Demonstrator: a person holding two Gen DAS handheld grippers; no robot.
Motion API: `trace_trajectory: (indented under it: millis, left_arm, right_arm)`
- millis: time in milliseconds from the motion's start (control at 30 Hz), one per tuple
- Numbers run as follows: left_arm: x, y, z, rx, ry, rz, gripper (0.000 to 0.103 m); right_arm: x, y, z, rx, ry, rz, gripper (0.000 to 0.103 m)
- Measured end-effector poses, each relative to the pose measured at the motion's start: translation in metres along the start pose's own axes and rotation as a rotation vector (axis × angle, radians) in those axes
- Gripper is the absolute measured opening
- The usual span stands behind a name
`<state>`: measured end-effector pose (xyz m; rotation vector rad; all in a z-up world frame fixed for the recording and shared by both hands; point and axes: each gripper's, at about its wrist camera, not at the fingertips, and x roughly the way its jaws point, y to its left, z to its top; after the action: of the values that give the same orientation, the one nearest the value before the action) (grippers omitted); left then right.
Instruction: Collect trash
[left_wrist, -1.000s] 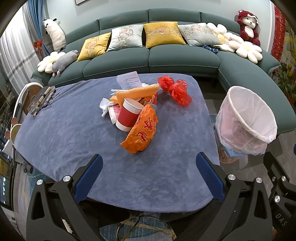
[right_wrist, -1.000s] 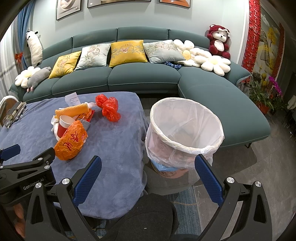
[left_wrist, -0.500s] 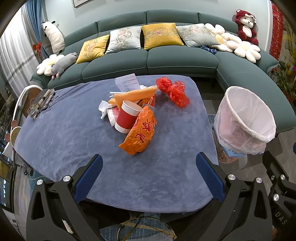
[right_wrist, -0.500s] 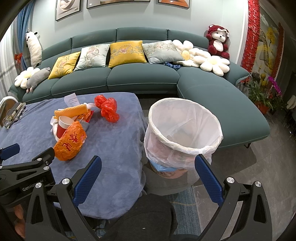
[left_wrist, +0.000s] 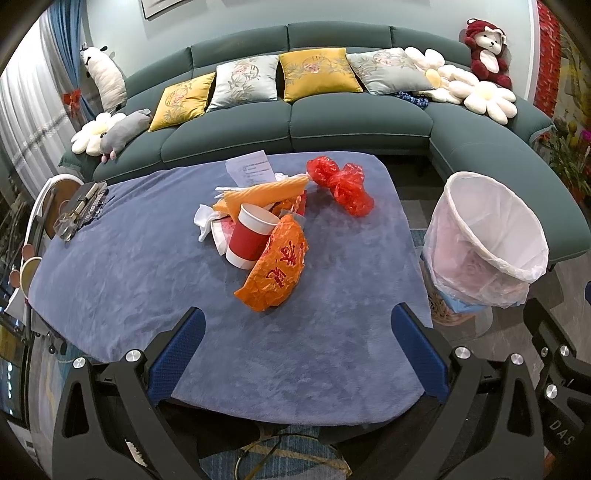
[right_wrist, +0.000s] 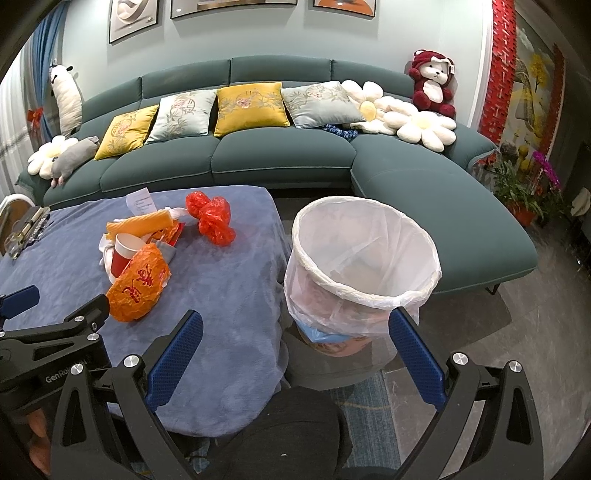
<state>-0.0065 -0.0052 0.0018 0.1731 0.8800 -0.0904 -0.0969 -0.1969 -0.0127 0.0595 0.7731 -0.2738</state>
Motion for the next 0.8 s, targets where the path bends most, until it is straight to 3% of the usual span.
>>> trace_trajectory:
  millis: [800]
  left_arm:
    - [-0.005,-0.009,0.024,0.003,-0.016,-0.016,0.096]
  right_arm:
    - [-0.001,-0.009,0.020,0.037,-0.016,-0.018,0.096]
